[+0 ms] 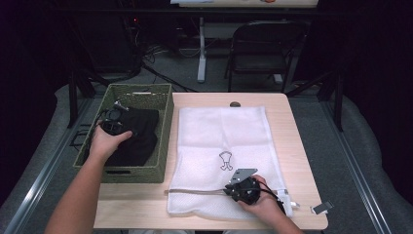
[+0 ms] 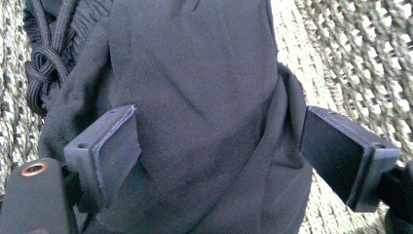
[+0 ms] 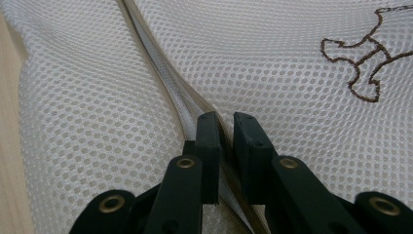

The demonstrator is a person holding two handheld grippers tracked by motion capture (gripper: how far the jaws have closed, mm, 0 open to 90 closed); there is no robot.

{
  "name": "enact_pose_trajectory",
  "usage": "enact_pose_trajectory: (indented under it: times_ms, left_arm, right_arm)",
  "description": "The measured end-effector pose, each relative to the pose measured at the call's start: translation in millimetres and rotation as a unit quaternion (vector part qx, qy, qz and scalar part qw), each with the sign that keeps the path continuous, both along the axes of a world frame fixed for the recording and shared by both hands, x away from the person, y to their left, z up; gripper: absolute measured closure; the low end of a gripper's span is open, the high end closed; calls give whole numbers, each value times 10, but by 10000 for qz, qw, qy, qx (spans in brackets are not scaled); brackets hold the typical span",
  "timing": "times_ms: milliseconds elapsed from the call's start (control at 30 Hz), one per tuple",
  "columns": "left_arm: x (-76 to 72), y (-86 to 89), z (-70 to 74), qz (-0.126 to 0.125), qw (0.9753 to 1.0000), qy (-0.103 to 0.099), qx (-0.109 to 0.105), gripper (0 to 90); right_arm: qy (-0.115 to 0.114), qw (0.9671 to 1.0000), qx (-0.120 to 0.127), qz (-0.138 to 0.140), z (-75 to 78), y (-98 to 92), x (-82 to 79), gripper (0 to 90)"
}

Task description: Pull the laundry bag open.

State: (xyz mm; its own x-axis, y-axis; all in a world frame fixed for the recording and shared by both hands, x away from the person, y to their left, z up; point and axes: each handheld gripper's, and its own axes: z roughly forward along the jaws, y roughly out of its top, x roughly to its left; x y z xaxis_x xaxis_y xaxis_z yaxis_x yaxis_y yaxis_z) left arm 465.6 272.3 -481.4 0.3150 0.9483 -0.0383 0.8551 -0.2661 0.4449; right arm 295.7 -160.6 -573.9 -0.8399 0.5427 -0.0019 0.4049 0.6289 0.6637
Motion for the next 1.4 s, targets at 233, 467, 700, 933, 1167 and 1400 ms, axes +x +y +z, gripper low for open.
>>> enact_pose_trajectory:
  times_ms: [233,467,700,933,1167,1400]
  left_arm:
    - [32,-47,-100,-48,9996,175,213,138]
    - [69,-66,-183,-14,9991,216,369,133]
    - [128,-47,-281,73,9977,335,582,127]
    - [168,-18,-327,151,9973,390,597,97]
    - [227,15,-406,261,9967,515,567,57]
    - [267,28,-467,313,9965,600,486,31]
  right_arm:
    - [-14,10000,2,14,0,0,-1,804]
    - [-17,10000,-5,17,0,-1,4,803]
    - [1,10000,1,11,1,-3,4,801]
    - [5,10000,3,8,1,-4,5,800]
    - [14,10000,5,7,1,-6,6,799]
    - [2,10000,1,7,0,-5,4,799]
